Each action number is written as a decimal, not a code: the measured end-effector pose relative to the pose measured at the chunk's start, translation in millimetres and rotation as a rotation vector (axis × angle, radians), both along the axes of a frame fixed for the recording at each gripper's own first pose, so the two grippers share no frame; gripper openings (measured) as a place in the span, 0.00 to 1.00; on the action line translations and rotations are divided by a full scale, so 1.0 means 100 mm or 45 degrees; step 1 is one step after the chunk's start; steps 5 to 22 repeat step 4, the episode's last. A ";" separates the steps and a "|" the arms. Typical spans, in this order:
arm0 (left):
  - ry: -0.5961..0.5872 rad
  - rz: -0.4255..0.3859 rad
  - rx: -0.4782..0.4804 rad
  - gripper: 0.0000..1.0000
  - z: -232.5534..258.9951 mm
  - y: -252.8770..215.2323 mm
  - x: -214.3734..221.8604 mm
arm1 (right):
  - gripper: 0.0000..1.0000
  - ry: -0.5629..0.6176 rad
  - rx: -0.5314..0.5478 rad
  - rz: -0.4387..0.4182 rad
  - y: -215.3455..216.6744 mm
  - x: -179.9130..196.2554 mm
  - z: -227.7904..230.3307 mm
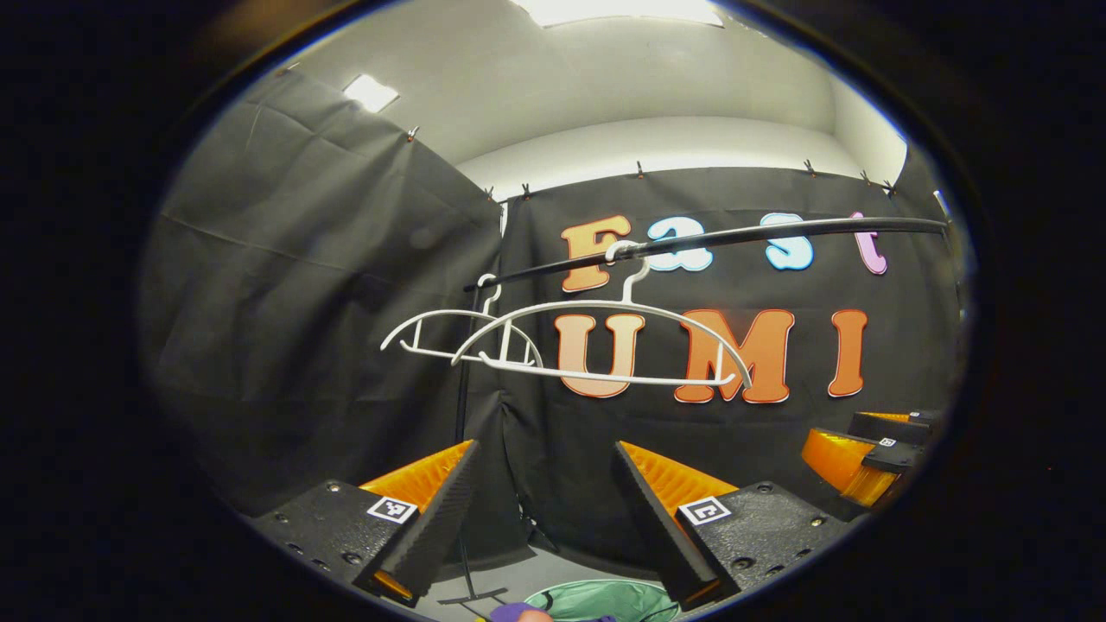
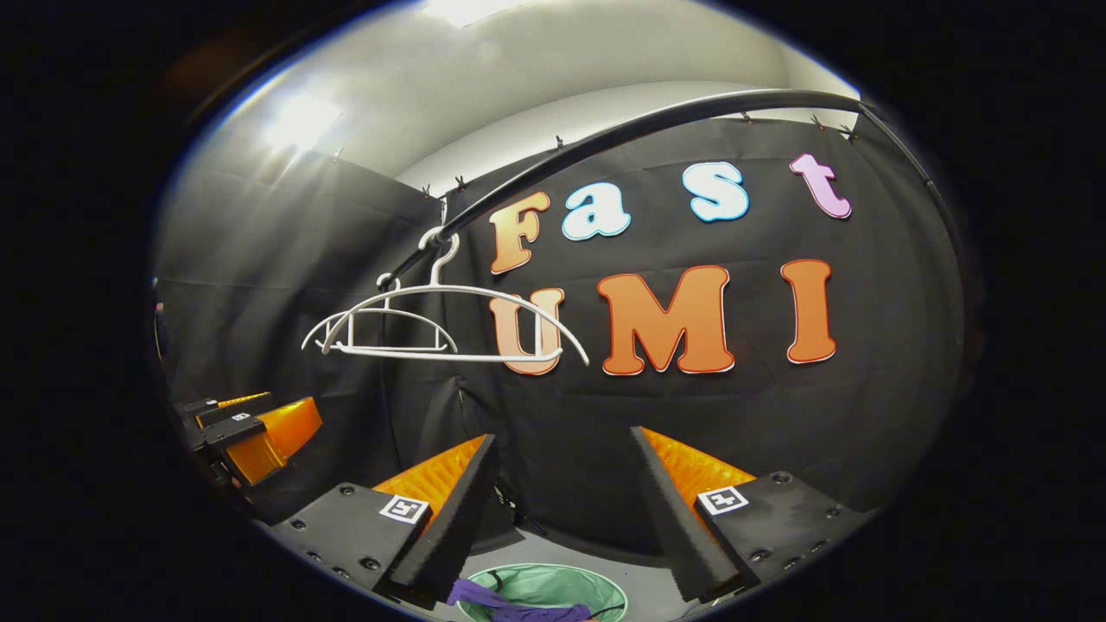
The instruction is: Grasp the clothes on the hanger with both hands and then place them into the laundry hamper below.
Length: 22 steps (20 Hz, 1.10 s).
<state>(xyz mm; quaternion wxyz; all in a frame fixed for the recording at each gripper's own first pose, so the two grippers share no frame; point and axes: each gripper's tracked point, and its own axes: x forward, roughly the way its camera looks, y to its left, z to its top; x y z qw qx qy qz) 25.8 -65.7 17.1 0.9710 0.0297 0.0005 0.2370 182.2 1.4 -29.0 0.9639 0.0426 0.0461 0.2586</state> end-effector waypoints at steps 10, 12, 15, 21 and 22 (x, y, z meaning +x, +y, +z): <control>0.009 -0.023 -0.015 0.92 -0.05 -0.05 0.08 | 0.98 0.008 0.005 -0.017 -0.07 0.01 -0.03; 0.009 -0.023 -0.015 0.92 -0.05 -0.05 0.08 | 0.98 0.008 0.005 -0.017 -0.07 0.01 -0.03; 0.009 -0.023 -0.015 0.92 -0.05 -0.05 0.08 | 0.98 0.008 0.005 -0.017 -0.07 0.01 -0.03; 0.009 -0.023 -0.015 0.92 -0.05 -0.05 0.08 | 0.98 0.008 0.005 -0.017 -0.07 0.01 -0.03; 0.009 -0.023 -0.015 0.92 -0.05 -0.05 0.08 | 0.98 0.008 0.005 -0.017 -0.07 0.01 -0.03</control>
